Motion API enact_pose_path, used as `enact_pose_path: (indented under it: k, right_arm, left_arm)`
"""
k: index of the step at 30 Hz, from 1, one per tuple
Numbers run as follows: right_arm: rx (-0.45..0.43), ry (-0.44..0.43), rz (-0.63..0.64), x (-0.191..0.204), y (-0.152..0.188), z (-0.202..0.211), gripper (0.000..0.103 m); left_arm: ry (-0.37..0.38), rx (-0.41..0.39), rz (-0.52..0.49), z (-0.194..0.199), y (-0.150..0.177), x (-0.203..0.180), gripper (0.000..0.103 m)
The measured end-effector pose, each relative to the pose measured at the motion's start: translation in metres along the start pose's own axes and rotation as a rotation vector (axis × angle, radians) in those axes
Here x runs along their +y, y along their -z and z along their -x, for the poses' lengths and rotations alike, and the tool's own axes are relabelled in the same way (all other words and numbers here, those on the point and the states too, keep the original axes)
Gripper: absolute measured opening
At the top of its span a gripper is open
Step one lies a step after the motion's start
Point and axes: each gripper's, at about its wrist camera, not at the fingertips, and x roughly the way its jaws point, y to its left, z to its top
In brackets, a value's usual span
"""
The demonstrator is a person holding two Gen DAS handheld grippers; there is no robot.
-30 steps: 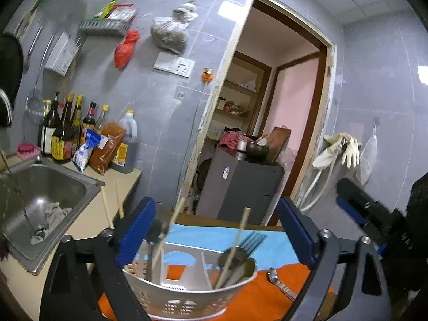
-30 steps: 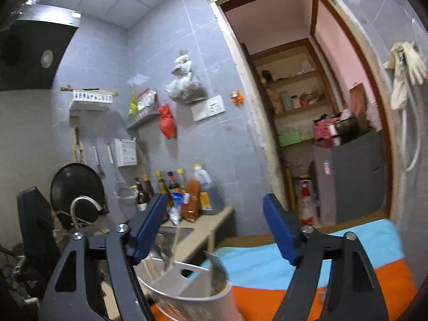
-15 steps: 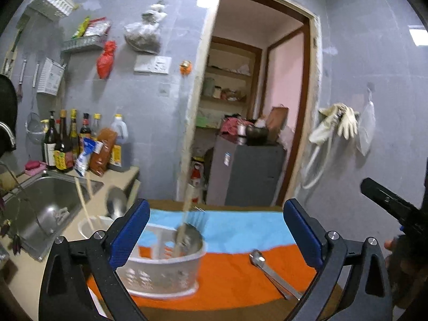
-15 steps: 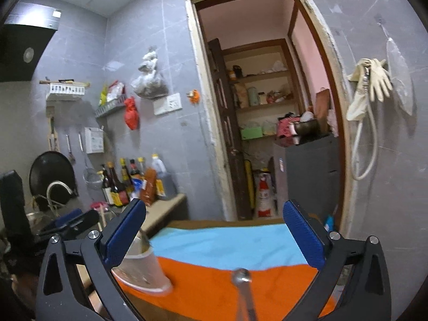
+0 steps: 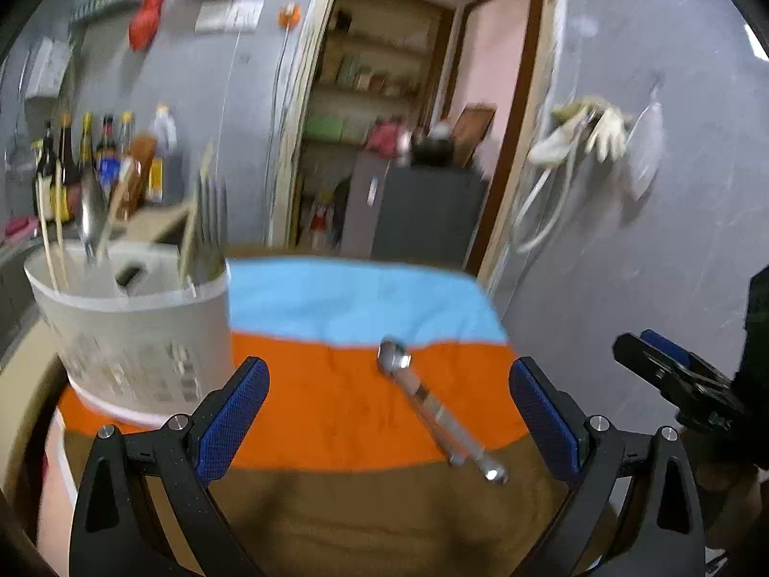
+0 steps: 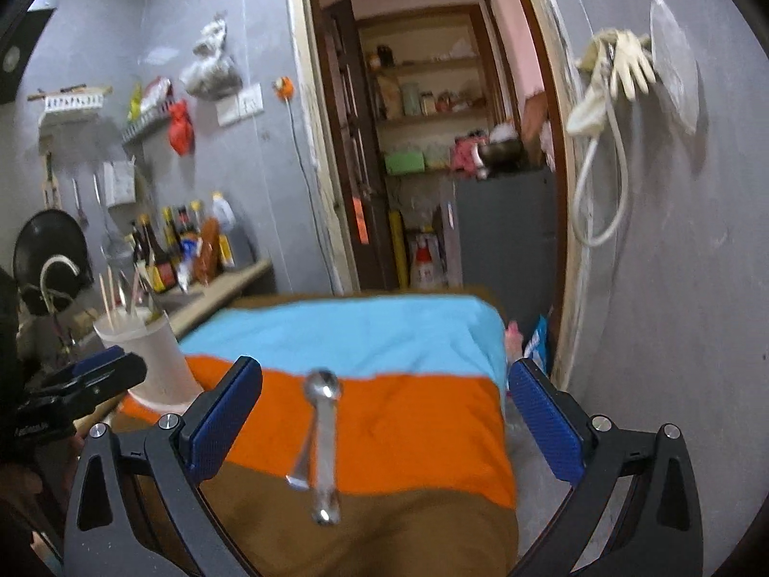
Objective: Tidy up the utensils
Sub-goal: 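Lower the right tool and grasp the silver knife by its handle, then grasp the last silver spoon with the left tool while the right tool holds the knife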
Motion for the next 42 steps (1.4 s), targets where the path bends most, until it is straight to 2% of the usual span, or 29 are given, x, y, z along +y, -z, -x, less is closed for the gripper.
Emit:
enact_pose_path:
  k: [2,7,8,11,14,23,28,32,34,35,36,39,42]
  right_arm:
    - [0.074,-0.008,-0.006,-0.006,0.012,-0.012,0.103]
    - [0.26,-0.021,0.01,-0.011,0.036,-0.043,0.103]
    - [0.28,-0.025,0.014,-0.012,0.039,-0.046,0.101]
    - [0.374,-0.078,0.031,-0.01,0.049,-0.066,0.084]
    - [0.429,-0.104,0.055,-0.006,0.058,-0.08,0.076]
    - [0.5,-0.148,0.134,0.016,0.064,-0.11,0.068]
    - [0.525,-0.106,0.203,0.029,0.062,-0.126,0.064]
    - [0.519,-0.067,0.199,0.026,0.06,-0.131,0.045]
    - [0.516,-0.066,0.187,0.021,0.059,-0.131,0.034]
    - [0.513,-0.061,0.183,0.018,0.059,-0.131,0.024]
    - [0.512,-0.052,0.181,0.014,0.058,-0.131,0.02]
    - [0.511,-0.062,0.142,0.004,0.057,-0.131,0.013]
    - [0.503,-0.038,0.113,-0.005,0.055,-0.129,0.012]
  left_arm:
    - [0.016,0.075,0.01,-0.017,0.008,0.0,0.098]
    - [-0.032,0.161,0.028,-0.042,0.019,0.003,0.098]
    - [-0.049,0.175,0.029,-0.046,0.022,0.005,0.098]
    - [-0.088,0.203,0.045,-0.056,0.029,0.011,0.098]
    - [-0.108,0.227,0.07,-0.063,0.031,0.018,0.098]
    - [-0.134,0.284,0.107,-0.078,0.031,0.028,0.097]
    - [-0.126,0.278,0.106,-0.078,0.029,0.027,0.097]
    - [-0.089,0.273,0.089,-0.083,0.026,0.022,0.097]
    - [-0.056,0.266,0.083,-0.086,0.023,0.019,0.091]
    - [-0.044,0.265,0.079,-0.088,0.021,0.017,0.089]
    - [-0.031,0.268,0.075,-0.091,0.02,0.016,0.085]
    - [0.005,0.291,0.073,-0.103,0.016,0.015,0.076]
    - [0.043,0.319,0.077,-0.116,0.012,0.015,0.065]
